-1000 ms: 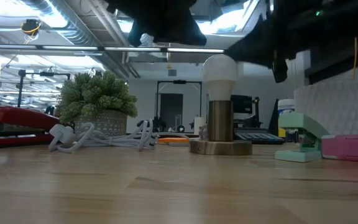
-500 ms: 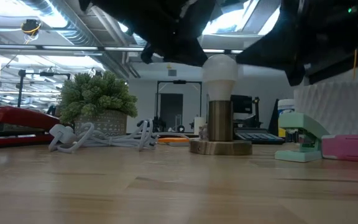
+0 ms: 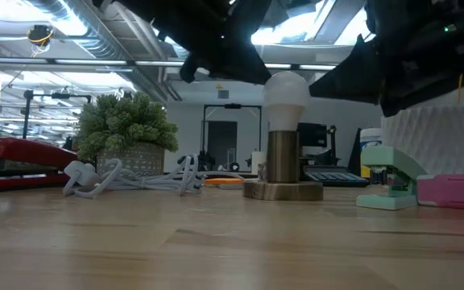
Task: Screw lightbulb
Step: Remove the white lightbulb from the lamp socket
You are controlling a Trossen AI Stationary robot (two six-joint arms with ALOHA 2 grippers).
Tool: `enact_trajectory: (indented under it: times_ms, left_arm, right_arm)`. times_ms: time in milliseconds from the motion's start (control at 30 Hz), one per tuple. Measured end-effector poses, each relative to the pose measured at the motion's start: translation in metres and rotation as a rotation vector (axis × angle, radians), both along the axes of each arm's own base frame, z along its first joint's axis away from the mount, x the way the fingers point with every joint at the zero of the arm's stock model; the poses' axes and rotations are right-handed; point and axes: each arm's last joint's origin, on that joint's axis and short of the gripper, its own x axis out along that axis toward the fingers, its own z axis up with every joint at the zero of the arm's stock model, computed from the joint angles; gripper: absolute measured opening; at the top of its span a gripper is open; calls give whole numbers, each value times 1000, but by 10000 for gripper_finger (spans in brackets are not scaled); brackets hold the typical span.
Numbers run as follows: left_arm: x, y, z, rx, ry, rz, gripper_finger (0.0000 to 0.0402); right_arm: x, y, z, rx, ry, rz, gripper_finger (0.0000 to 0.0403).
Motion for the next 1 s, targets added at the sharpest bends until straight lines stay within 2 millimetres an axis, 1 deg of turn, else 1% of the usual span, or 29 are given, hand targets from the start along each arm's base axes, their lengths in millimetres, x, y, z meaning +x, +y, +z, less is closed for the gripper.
enact_trajectory:
  times_ms: [67, 167, 233, 400, 500, 667, 800, 900, 1000]
  left_arm:
    - [-2, -3, -1, -24, 4, -5, 1]
    - [-4, -12, -3, -81, 17, -64, 1]
    - [-7, -17, -9, -76, 55, -73, 1]
    - [-10, -25, -5, -59, 31, -62, 1]
    - [-12, -29, -6, -33, 28, -37, 1]
    - [-13, -28, -4, 10, 1, 38, 1]
    - [-11, -23, -3, 12, -6, 60, 1]
    - [-9, -16, -3, 12, -7, 80, 1]
    - [-6, -7, -3, 14, -7, 106, 1]
  right_arm:
    - [0, -1, 0, -8, -4, -25, 17]
    - [1, -3, 2, -12, -28, -76, 17]
    - [1, -5, 3, -19, -35, -109, 17]
    - [4, -12, 3, -19, -35, -136, 17]
    - [4, -11, 7, -33, -45, -129, 17]
    - [-1, -5, 27, -42, -102, -36, 17]
    - [-7, 9, 43, -34, -134, 122, 17]
    - [-11, 20, 45, -23, -136, 212, 17]
    - [-14, 28, 39, -31, -106, 248, 17]
